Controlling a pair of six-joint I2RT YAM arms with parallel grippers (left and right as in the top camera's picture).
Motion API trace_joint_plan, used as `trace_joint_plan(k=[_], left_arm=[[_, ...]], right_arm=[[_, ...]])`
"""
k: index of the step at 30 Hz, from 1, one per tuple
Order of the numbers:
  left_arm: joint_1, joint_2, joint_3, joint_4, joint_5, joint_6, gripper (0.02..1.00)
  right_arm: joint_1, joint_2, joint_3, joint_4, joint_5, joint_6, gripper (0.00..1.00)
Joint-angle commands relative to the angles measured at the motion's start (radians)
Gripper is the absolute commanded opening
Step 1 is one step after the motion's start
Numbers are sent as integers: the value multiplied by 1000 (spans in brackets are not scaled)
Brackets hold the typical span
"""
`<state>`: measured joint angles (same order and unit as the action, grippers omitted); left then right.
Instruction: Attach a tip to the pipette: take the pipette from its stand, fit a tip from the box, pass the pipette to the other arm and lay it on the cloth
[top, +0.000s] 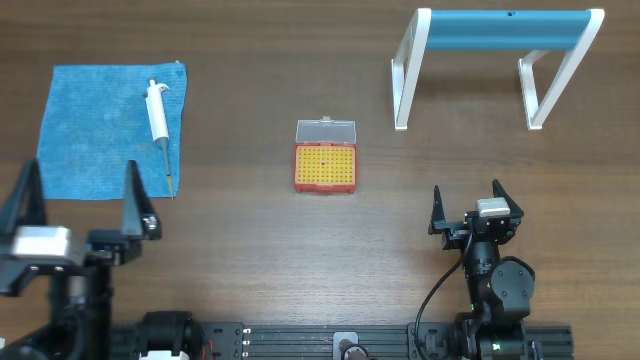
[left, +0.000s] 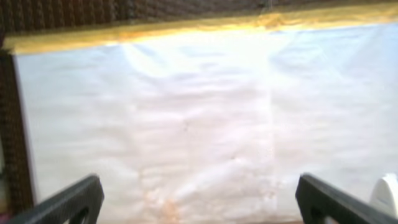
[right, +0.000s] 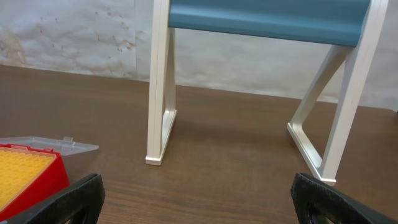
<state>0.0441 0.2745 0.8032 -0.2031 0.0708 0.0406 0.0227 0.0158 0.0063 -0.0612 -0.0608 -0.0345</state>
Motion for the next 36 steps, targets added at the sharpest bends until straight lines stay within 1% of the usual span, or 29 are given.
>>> trace_joint_plan(k=[1, 6, 8, 10, 13, 20, 24, 27, 29, 31, 36], left_arm=[[-52, -119, -264, 233, -37, -18, 996], [-58, -204, -450, 367, -39, -5, 996], [-58, -265, -505, 364, -60, 1, 996], [-56, -266, -531, 372, -87, 5, 996], [-56, -266, -557, 368, -93, 4, 996], [-57, -266, -649, 376, -93, -3, 996], [-58, -266, -725, 483, -90, -7, 996], [-51, -271, -770, 515, -78, -8, 996], [-51, -271, -799, 513, -74, -36, 996], [-51, -271, -798, 446, -65, -75, 996], [-52, -271, -798, 342, -60, -79, 996]], right_arm=[[5, -5, -2, -6, 5, 16, 974], [5, -5, -2, -6, 5, 16, 974], [5, -5, -2, -6, 5, 15, 974], [5, -5, -2, -6, 5, 15, 974], [5, -5, -2, -6, 5, 15, 974], [5, -5, -2, -6, 5, 15, 974], [5, -5, -2, -6, 5, 15, 974], [5, -5, -2, -6, 5, 15, 974], [5, -5, -2, -6, 5, 15, 974], [5, -5, -2, -6, 5, 15, 974], [5, -5, -2, -6, 5, 15, 974]])
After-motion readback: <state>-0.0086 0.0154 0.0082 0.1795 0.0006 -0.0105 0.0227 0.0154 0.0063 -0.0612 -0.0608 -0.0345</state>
